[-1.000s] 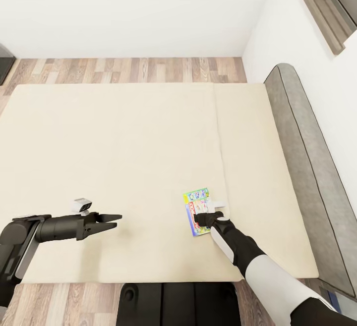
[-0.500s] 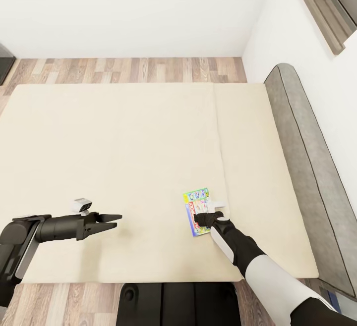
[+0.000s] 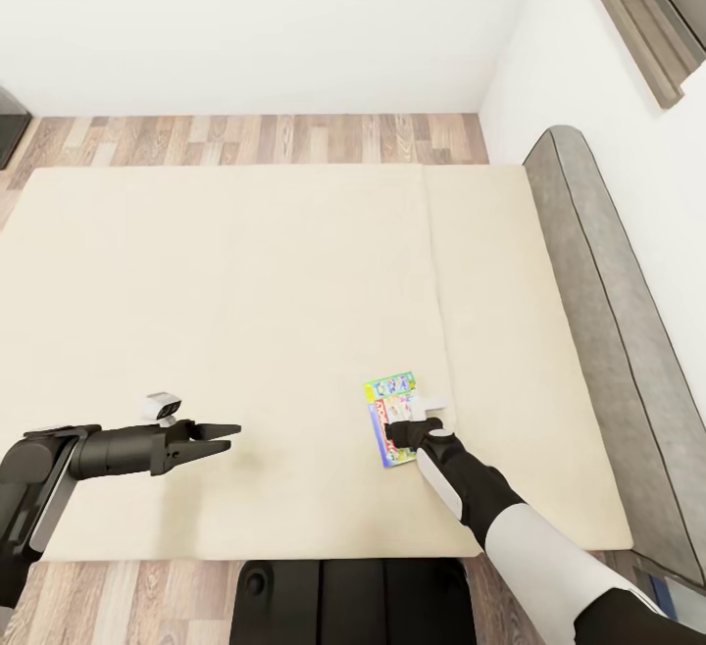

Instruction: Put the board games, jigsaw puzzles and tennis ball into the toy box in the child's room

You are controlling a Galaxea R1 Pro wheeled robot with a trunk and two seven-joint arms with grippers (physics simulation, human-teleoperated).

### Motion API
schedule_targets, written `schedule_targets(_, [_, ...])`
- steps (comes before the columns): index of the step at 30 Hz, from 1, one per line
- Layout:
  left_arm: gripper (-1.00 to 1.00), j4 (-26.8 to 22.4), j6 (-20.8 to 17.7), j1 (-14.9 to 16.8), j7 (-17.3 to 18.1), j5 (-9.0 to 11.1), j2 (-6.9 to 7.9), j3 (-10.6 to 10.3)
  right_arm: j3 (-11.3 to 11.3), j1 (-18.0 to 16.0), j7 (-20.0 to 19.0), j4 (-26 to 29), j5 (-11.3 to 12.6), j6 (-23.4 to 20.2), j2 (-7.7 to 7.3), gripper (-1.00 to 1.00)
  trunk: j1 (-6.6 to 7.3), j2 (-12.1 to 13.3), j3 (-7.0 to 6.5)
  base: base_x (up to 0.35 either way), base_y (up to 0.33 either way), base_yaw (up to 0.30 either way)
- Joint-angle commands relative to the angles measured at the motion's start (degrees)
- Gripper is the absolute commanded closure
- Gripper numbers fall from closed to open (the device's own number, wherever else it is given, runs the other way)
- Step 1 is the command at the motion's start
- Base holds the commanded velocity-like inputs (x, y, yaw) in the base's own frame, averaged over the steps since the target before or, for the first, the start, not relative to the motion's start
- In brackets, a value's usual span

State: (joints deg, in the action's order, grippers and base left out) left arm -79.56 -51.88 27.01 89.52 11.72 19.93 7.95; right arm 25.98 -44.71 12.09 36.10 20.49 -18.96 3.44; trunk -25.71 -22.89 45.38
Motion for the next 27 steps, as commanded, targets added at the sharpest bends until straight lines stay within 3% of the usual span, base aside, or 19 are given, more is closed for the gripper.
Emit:
schedule_targets(1, [-1.0, 0.02, -0.59, 0.06, 0.22, -0.01, 0.0, -0.04, 0.42, 0.06, -0.05, 0.02, 1.74, 0.07, -0.01, -1.0, -0.08, -0.03, 0.07, 0.0, 0.018, 0.0])
schedule_targets(27, [-1.0, 0.02, -0.59, 0.06, 0.3, -0.03, 0.02, -0.04, 0.31, 0.06, -0.07, 0.13, 1.74, 0.07, -0.03, -1.0, -0.08, -0.03, 0.07, 0.0, 0.048, 0.0])
